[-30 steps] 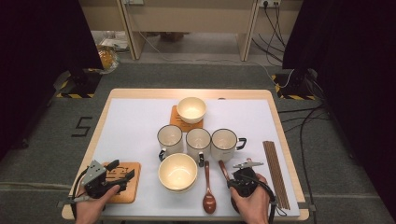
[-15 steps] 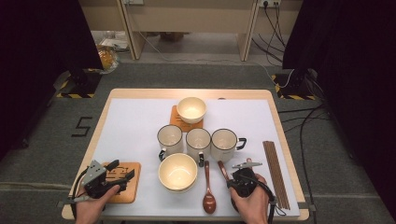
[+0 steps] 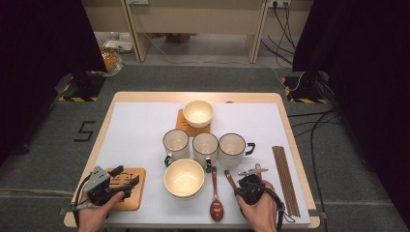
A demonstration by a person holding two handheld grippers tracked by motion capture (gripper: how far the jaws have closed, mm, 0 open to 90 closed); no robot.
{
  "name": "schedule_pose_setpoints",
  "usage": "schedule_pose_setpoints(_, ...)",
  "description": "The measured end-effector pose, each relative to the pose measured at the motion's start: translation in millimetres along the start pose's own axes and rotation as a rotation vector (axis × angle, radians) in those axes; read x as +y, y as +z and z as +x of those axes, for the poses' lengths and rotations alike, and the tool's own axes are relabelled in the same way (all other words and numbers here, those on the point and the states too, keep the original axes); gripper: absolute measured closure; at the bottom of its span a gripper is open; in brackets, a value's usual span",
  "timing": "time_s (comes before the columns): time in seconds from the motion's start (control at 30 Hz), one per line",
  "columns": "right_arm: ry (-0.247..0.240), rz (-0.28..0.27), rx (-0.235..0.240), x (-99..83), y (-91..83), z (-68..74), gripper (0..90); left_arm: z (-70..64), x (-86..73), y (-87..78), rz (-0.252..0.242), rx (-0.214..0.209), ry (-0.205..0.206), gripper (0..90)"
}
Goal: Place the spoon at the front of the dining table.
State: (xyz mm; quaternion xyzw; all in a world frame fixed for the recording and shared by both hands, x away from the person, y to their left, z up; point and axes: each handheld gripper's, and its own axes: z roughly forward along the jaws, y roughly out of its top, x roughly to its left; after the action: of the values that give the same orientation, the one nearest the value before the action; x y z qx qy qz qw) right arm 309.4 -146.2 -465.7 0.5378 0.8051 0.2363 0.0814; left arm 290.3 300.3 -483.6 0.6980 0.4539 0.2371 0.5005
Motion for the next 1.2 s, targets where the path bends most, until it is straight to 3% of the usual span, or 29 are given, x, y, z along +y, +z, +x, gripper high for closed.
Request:
schedule_pose_setpoints(0.37, -0.035, 0.023, -0.003, -1.2, -2.0, 2.0, 74.0, 0.1, 0.0, -0.4, -0.003, 0.0, -0.003, 21.5)
schedule_pose_setpoints(0.8, -0.065, 0.037, -0.039, -0.8, -1.6, 3.6, 81.4, -1.0, -0.3, 1.0, 0.002, -0.003, 0.0, 21.5)
schedule_pose_setpoints(1.2, -0.086, 0.027, 0.002, -1.7, -4.2, 3.6, 81.8, -0.3, -0.1, 0.3, 0.003, 0.001, 0.001, 21.6)
